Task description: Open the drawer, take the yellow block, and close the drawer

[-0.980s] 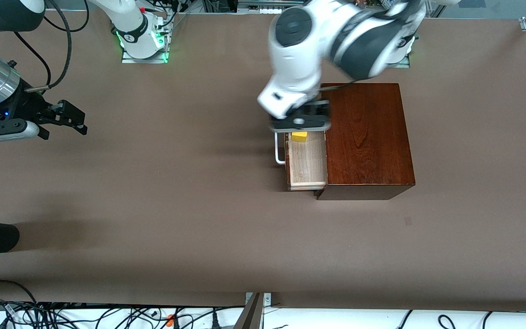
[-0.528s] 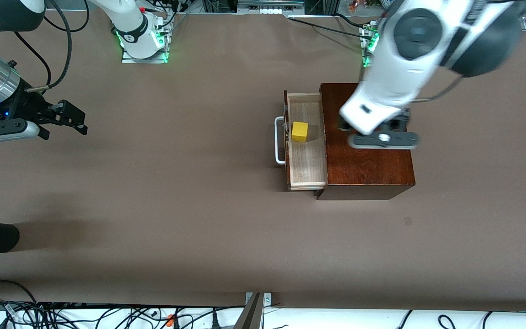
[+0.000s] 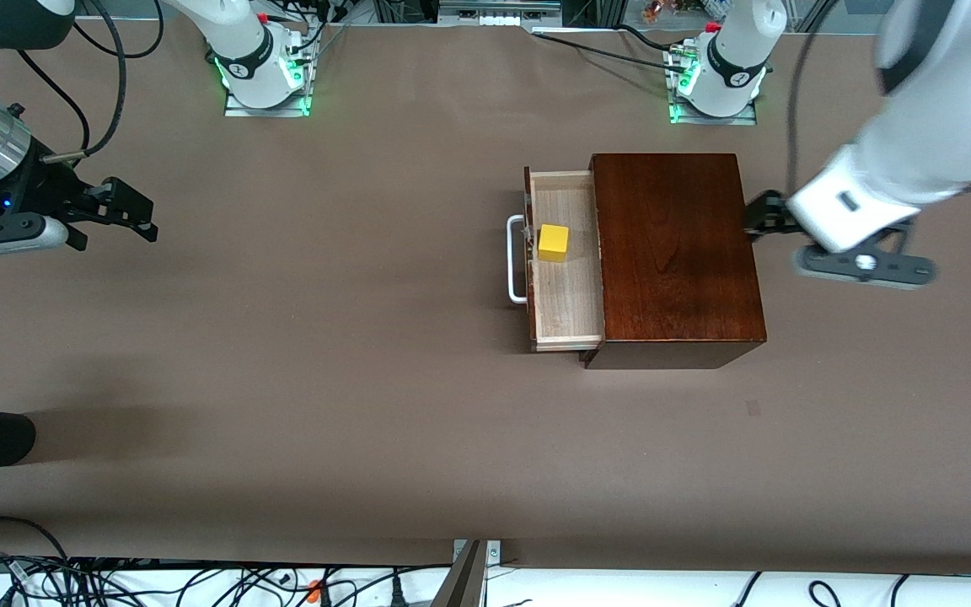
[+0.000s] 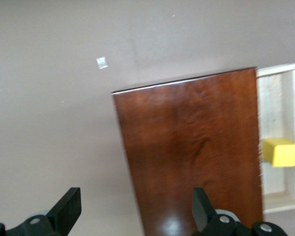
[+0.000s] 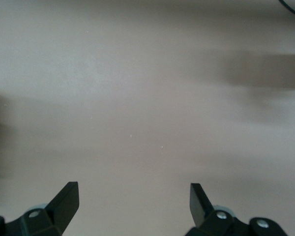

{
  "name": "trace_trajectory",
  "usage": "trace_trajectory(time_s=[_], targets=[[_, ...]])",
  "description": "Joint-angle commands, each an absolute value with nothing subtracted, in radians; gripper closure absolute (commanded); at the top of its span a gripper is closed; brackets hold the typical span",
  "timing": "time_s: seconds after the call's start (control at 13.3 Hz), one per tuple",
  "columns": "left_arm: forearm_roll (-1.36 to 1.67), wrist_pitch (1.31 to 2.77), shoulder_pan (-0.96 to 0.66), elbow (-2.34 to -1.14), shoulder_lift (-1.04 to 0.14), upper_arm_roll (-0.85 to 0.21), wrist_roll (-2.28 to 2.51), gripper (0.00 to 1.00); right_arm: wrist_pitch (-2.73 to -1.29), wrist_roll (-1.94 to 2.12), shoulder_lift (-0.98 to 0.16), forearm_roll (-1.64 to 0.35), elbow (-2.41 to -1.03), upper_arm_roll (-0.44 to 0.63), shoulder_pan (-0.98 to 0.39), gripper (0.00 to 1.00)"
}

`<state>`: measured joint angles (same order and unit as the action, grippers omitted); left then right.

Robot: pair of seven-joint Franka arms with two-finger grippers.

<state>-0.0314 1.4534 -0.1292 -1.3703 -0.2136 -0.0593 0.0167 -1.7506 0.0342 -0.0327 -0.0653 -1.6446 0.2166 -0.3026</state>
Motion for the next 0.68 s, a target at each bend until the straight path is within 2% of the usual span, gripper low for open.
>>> trace_trajectory(time_s=[0.0, 0.23, 0.6], targets=[[-0.009, 1.57, -0.126, -1.589, -0.057, 0.012, -0.118, 0.0, -1.707, 0.034, -0.029, -0.055, -1.626, 0.218, -0.301, 0.0], [-0.017, 1.705, -0.063, -1.731, 0.035, 0.025, -0.127, 0.0, -1.62, 0.025, -0.012, -0.016, -1.625, 0.212, -0.301, 0.0], [-0.017, 1.684, -0.057, -1.71, 0.021, 0.032, -0.109, 0.0, -1.64, 0.037, -0.024, -0.006, -1.603, 0.216, -0.301, 0.0]])
